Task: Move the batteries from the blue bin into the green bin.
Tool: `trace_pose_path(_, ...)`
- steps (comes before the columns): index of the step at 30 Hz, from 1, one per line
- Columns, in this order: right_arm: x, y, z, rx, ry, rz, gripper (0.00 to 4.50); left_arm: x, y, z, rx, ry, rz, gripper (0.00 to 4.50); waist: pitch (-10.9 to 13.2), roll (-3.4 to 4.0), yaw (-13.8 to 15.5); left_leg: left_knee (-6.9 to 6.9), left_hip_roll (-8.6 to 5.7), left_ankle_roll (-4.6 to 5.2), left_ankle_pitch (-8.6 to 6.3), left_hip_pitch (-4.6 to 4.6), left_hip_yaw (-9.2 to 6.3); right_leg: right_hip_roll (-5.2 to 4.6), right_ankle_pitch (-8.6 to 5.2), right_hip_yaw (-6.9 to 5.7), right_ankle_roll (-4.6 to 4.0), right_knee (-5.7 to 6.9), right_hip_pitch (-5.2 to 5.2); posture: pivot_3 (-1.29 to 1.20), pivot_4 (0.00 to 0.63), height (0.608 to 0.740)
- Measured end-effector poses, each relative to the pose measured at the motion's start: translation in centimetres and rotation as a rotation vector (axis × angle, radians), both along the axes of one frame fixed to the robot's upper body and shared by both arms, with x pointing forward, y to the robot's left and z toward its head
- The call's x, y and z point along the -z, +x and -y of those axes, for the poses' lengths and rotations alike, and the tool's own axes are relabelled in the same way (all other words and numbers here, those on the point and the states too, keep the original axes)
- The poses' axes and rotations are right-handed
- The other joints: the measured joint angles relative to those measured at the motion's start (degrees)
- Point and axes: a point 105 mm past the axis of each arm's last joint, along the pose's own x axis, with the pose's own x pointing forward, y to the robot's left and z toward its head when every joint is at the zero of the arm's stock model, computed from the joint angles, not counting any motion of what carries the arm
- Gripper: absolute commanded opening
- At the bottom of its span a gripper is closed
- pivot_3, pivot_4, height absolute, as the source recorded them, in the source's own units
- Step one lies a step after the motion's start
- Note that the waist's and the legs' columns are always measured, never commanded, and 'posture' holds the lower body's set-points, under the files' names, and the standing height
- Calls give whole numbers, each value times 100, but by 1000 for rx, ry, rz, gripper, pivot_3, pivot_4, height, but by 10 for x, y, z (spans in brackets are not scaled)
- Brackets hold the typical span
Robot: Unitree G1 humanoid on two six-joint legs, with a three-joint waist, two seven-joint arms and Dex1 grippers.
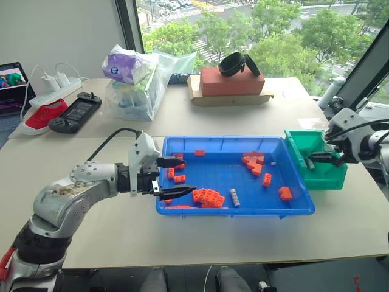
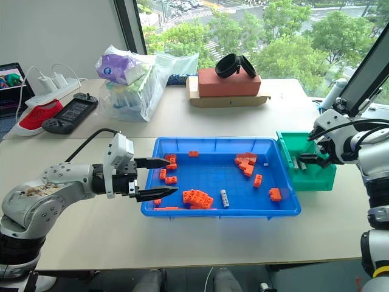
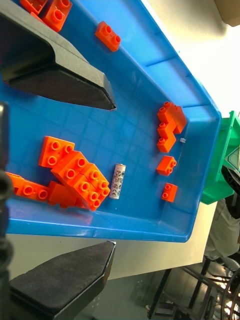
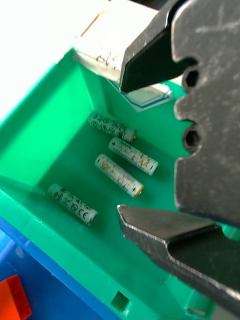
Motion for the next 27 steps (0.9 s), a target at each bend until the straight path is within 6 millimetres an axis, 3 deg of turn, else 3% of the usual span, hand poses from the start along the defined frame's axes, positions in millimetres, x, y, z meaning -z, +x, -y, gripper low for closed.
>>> trace_pose_path(2, -13, -8, -28, -160, 19, 5, 4479, -1, 0, 0, 3, 0, 1, 4500, 1, 3, -12, -2, 1, 0, 0, 2, -1, 2, 0, 0, 0, 2, 0, 0, 150, 740)
trace_pose_path(4, -14, -25, -58, -327, 16, -38, 4479, -1, 1, 1, 6, 0, 1, 4500, 0, 4, 11, -4, 2, 0, 0, 1, -10, 2, 0, -10, 0, 0, 5, 0, 150, 740)
trace_pose_path(7, 20, -56, -82, -482, -39, -231, 4479, -1, 1, 1, 9, 0, -2, 4500, 0, 3, 86, 5, 0, 0, 0, -6, -14, 0, 0, -15, 1, -4, 8, 0, 150, 740)
trace_pose_path(9, 39, -66, -91, -531, -48, -317, 4479, -1, 2, 1, 9, 1, -4, 4500, 0, 3, 124, 15, -2, 0, 0, -12, -14, -1, 0, -14, 1, -2, 4, 0, 150, 740)
trace_pose_path(17, 56, -79, -141, -708, -37, -339, 4479, -1, 0, 1, 28, 15, -3, 4500, 0, 3, 138, 16, 0, -2, 1, -11, -19, 1, 0, -17, 0, 2, 3, 0, 150, 740)
trace_pose_path(25, 52, -69, -185, -819, 12, -258, 4479, 0, 1, 1, 24, 21, -2, 4500, 0, 2, 147, 16, 0, -3, 2, -13, -26, 2, 0, -23, -1, 2, 4, 0, 150, 740)
trace_pose_path(27, 54, -68, -193, -838, 18, -256, 3961, 0, 1, 1, 24, 21, -2, 4500, 0, 2, 152, 16, 0, -3, 2, -15, -27, 2, 0, -24, -1, 1, 4, 0, 150, 740)
